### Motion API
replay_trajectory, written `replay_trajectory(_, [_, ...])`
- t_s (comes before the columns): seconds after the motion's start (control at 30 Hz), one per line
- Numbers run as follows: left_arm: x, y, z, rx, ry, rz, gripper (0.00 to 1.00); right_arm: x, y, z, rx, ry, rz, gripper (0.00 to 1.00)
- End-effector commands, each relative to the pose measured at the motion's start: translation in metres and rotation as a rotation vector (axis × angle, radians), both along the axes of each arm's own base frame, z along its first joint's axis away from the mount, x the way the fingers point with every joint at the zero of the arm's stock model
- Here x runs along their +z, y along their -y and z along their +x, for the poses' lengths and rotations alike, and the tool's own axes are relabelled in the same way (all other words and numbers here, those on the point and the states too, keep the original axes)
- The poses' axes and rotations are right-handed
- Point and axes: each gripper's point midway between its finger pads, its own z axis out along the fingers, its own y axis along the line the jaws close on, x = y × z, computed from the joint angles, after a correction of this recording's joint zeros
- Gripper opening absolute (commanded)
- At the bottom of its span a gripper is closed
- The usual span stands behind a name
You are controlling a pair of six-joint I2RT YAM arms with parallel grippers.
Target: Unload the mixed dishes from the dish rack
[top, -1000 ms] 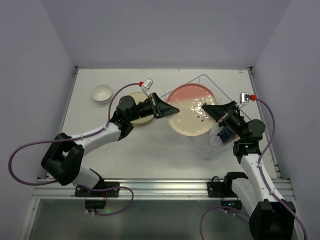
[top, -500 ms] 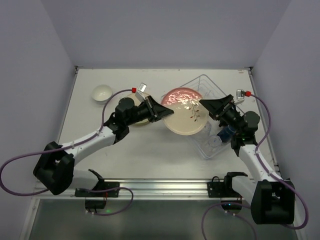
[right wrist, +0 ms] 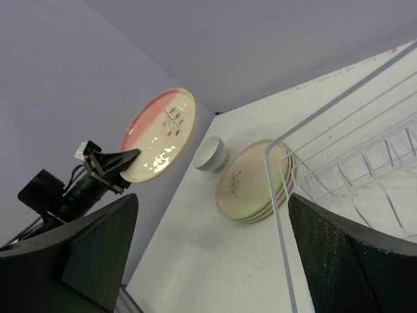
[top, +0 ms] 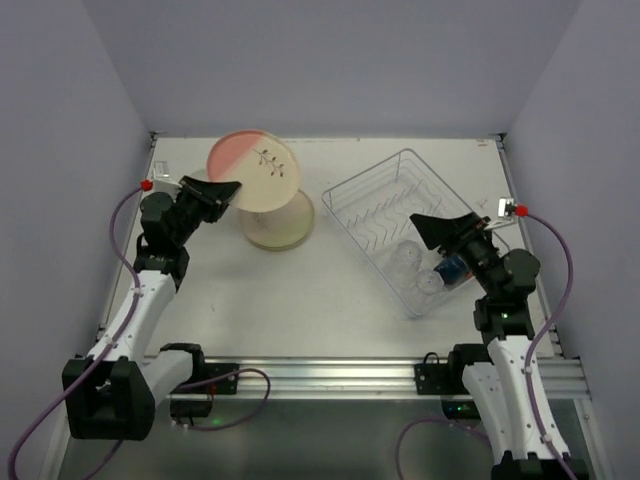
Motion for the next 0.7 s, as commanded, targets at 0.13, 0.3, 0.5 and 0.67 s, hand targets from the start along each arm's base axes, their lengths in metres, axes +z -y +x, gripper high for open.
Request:
replay_trajectory(0.13, [-0.032, -0.030, 0.016, -0.005, 0.000, 0.035, 0.00, 0.007, -0.014, -0.068, 0.111, 0.157, -0.165, 0.99])
replay_trajectory(0.3, [-0.062, -0.030, 0.029, -0.029, -0.029, 0.045, 0.00, -0.012, -0.016, -0.086, 0.136, 0.133, -0.207, 0.99])
replay_trajectory(0.5, [-0.107, -0.026, 0.036, -0.049, -0.117, 0.064, 0.00, -0.024, -0.017, -0.087, 0.151, 0.139, -0.238, 0.99])
replay_trajectory(0.67, [-0.128, -0.022, 0.038, -0.060, -0.150, 0.095, 0.00, -0.026, -0.019, -0.087, 0.172, 0.136, -0.268, 0.99])
